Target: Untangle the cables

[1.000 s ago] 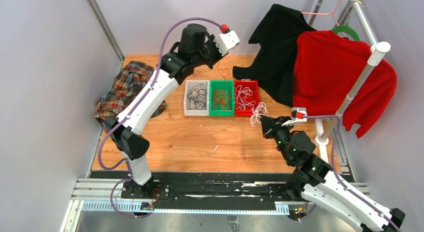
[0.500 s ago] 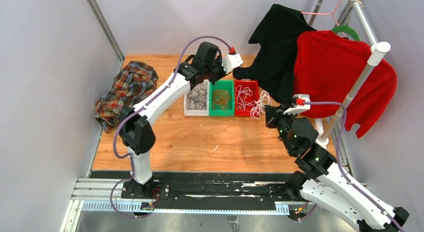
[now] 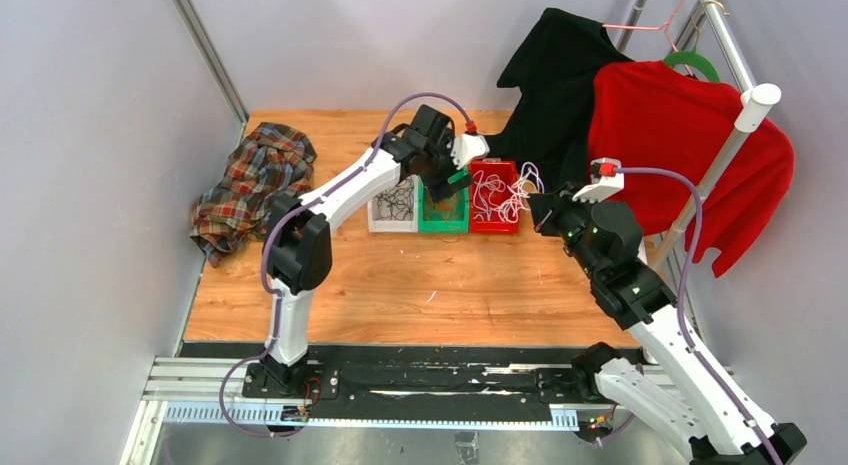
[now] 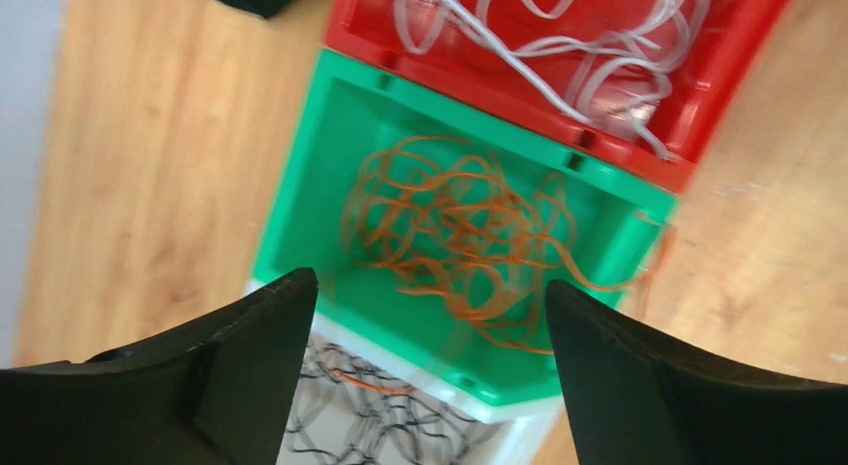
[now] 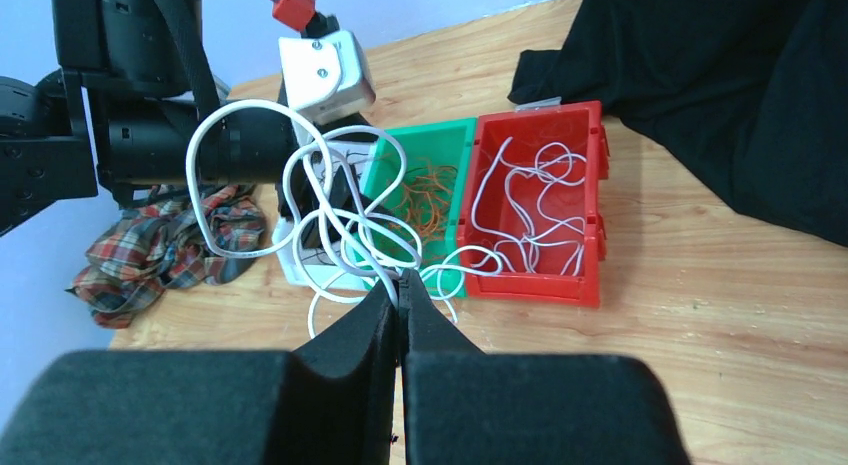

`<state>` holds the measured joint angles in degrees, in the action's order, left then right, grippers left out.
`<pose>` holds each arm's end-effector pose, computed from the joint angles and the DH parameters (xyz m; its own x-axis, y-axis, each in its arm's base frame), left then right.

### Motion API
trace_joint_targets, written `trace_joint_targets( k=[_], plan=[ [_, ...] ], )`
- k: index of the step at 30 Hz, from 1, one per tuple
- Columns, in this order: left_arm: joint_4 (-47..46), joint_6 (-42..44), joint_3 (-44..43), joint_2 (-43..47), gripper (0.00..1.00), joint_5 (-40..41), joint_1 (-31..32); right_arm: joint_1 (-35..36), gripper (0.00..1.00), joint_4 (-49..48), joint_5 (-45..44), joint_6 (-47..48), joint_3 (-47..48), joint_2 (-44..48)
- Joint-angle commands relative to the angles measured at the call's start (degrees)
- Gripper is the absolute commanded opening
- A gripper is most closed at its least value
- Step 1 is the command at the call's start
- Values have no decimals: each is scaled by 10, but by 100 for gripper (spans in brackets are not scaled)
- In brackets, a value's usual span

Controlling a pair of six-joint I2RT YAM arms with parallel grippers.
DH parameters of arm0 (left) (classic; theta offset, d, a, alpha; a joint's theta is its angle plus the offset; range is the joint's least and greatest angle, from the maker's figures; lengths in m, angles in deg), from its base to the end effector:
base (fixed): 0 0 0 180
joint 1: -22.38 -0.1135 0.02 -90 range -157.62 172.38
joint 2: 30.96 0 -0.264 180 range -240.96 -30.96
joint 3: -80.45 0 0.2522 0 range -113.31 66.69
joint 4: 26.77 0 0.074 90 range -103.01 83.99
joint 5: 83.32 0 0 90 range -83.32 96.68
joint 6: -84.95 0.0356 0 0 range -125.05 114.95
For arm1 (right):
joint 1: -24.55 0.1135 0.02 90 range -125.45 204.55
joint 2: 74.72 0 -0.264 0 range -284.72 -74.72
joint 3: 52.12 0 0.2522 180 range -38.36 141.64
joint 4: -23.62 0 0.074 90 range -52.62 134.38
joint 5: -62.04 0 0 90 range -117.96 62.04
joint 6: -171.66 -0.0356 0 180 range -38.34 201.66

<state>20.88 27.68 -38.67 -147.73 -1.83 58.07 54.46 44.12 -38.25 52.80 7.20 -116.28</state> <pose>0.3768 -0.2771 0.2819 -0.1280 0.7503 -0.6486 0.8686 0.4004 0.2918 0.1519 0.0800 0.3604 -0.1984 0.4337 -0.8789 -0.2742 0.8364 0.4746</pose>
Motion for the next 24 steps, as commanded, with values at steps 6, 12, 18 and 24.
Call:
trace_joint_targets(
  k=[6, 12, 18, 24],
  plan=[
    [159, 32, -7, 106, 96, -255, -8, -60, 1, 19, 154, -32, 52, -52],
    [200, 17, -46, 165, 100, -373, -11, -65, 1, 16, 239, -6, 71, -85],
    [186, -71, -103, 157, 96, -413, -2, -65, 1, 6, 373, 7, 97, -149],
    [185, -84, -95, 155, 77, -437, 0, -53, 1, 1, 426, 20, 98, -174]
  ],
)
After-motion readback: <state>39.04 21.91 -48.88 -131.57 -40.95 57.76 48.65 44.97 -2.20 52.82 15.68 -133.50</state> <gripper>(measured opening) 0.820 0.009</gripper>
